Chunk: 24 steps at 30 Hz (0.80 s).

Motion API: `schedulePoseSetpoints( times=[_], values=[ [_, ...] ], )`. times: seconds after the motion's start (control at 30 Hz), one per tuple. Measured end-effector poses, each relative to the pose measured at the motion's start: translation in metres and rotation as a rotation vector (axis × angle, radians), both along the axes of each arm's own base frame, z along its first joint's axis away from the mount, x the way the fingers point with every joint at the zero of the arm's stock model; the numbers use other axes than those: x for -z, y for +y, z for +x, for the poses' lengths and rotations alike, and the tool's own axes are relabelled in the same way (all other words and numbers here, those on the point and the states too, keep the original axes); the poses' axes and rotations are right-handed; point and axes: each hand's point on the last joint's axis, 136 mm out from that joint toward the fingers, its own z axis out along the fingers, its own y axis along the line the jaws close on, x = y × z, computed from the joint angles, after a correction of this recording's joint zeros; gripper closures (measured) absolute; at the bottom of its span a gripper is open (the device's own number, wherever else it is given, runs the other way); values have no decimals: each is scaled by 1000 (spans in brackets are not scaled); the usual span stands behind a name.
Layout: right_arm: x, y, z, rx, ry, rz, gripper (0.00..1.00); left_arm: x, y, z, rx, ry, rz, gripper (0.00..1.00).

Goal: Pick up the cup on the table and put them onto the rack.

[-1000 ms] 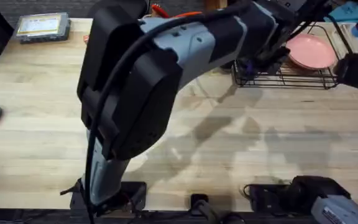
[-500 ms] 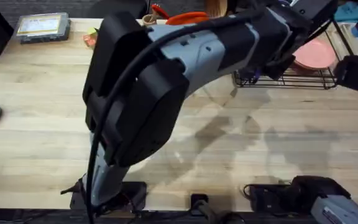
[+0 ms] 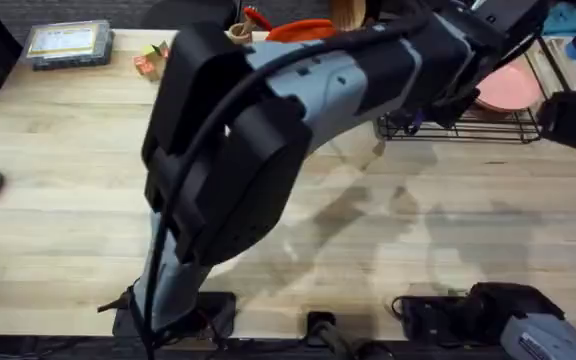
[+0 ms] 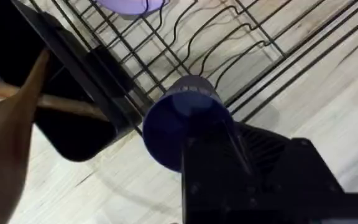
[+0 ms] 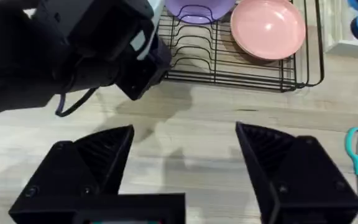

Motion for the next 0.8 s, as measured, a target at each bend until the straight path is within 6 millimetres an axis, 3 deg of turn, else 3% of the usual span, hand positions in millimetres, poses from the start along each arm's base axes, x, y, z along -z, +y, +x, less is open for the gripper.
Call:
schedulePoseSetpoints(
  times=[0.1, 0.8],
  values=[
    [0, 0, 0, 0, 0, 0, 7, 8, 0, 1, -2, 6, 13, 962],
    [0, 0, 0, 0, 0, 0, 7, 10, 7, 3, -26, -19, 56, 961]
  ],
)
